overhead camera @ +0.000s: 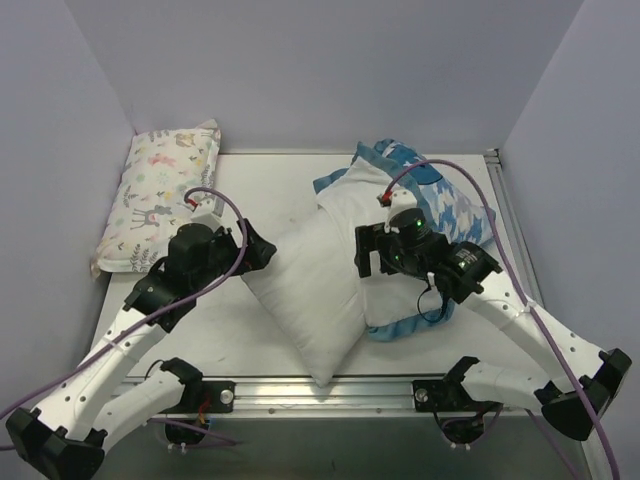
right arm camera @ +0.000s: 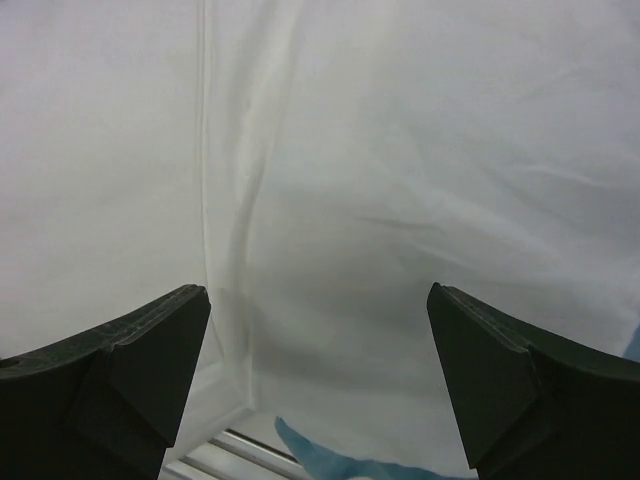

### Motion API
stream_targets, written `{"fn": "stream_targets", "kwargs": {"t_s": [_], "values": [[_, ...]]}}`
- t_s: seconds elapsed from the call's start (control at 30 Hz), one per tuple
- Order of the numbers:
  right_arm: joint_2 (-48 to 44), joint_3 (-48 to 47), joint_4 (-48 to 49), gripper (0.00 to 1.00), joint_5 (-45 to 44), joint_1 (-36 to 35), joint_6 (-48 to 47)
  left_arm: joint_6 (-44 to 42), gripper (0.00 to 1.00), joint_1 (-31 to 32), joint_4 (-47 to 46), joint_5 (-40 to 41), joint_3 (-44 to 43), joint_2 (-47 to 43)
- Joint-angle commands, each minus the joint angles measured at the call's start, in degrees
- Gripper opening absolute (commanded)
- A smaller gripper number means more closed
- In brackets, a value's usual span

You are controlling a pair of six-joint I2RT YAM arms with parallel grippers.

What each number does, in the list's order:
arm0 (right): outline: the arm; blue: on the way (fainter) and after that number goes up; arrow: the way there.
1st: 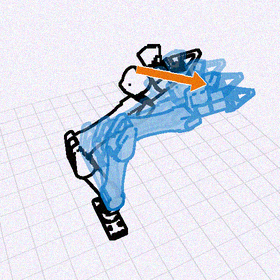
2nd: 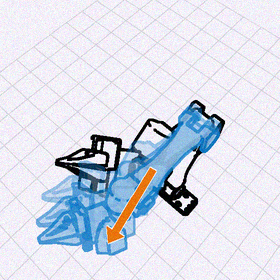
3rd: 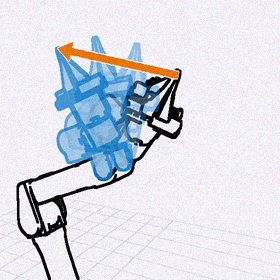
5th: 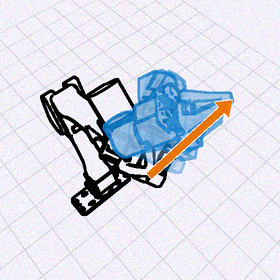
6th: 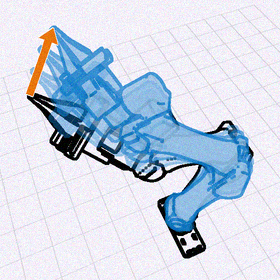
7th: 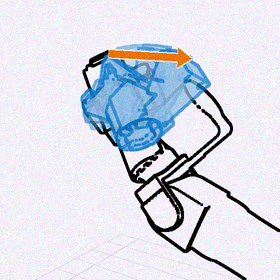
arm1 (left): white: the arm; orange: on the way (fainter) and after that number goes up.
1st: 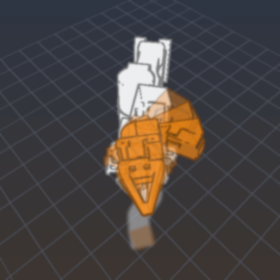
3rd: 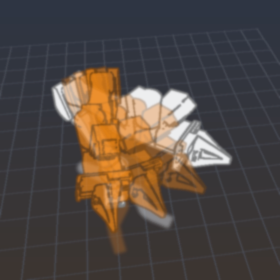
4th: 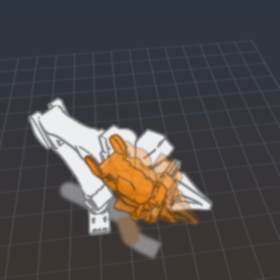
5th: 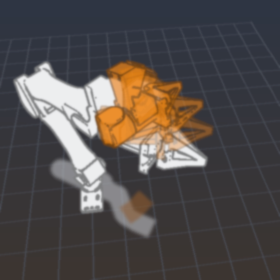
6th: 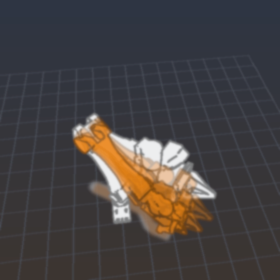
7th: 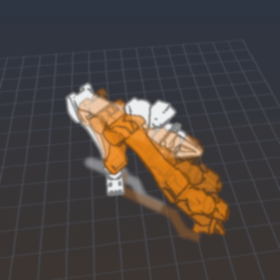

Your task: Remove the pillowcase from the pillow

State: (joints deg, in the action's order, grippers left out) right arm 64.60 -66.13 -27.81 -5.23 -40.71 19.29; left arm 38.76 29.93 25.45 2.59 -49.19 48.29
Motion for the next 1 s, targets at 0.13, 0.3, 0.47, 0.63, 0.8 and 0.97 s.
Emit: {"fn": "stream_targets", "kwargs": {"t_s": [0.13,0.3,0.47,0.63,0.8,0.97], "values": [[0.1,11.7,3.2,0.99,-7.3,-6.6,0.1,4.3,0.97,11.1,-2.0,-1.5,2.4,2.6],[5.8,9.7,5.7,0.71,-4.6,-6.2,0.2,8.6,0.97,18.4,-2.8,2.6,8.1,-0.1],[11.4,2.6,7.2,0.31,3.5,-1.9,2.0,7.7,0.98,18.7,0.2,5.6,9.1,-4.6],[16.0,1.2,12.9,0.14,15.2,6.7,7.0,2.5,0.97,17.5,8.4,13.4,0.0,-8.9],[20.4,1.9,20.1,0.03,20.9,10.5,15.5,-0.5,0.97,16.4,12.8,16.0,-8.1,-7.2],[22.1,5.3,27.4,0.00,23.8,13.5,25.1,1.7,0.97,13.7,14.6,13.9,-9.5,-6.2]]}}
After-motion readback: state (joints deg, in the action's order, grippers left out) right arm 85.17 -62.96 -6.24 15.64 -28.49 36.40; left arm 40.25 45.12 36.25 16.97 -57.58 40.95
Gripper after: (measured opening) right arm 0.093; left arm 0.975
